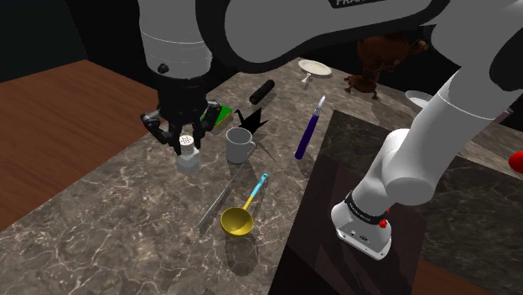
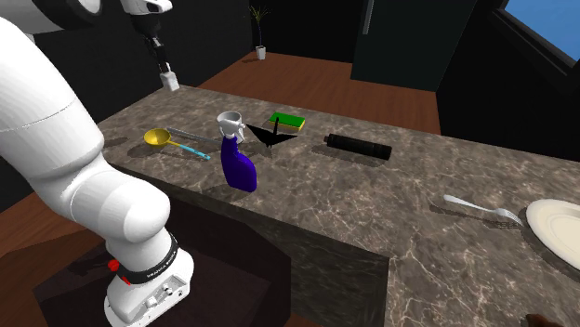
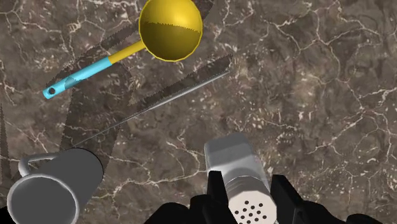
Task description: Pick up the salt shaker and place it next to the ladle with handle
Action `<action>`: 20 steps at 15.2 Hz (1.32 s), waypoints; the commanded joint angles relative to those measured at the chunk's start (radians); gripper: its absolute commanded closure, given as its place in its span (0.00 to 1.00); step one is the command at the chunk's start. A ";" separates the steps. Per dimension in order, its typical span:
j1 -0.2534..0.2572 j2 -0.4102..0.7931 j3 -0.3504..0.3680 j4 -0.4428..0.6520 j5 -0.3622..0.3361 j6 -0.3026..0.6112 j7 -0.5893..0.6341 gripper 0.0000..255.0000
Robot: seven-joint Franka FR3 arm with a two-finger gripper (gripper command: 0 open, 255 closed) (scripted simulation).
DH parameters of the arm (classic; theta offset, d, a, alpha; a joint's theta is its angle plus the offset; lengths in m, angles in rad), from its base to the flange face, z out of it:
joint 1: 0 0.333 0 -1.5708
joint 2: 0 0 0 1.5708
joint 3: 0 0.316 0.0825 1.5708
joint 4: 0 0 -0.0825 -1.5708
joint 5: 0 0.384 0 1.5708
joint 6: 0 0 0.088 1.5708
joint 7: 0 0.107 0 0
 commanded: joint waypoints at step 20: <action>0.019 0.087 0.014 -0.187 -0.054 0.261 0.060 1.00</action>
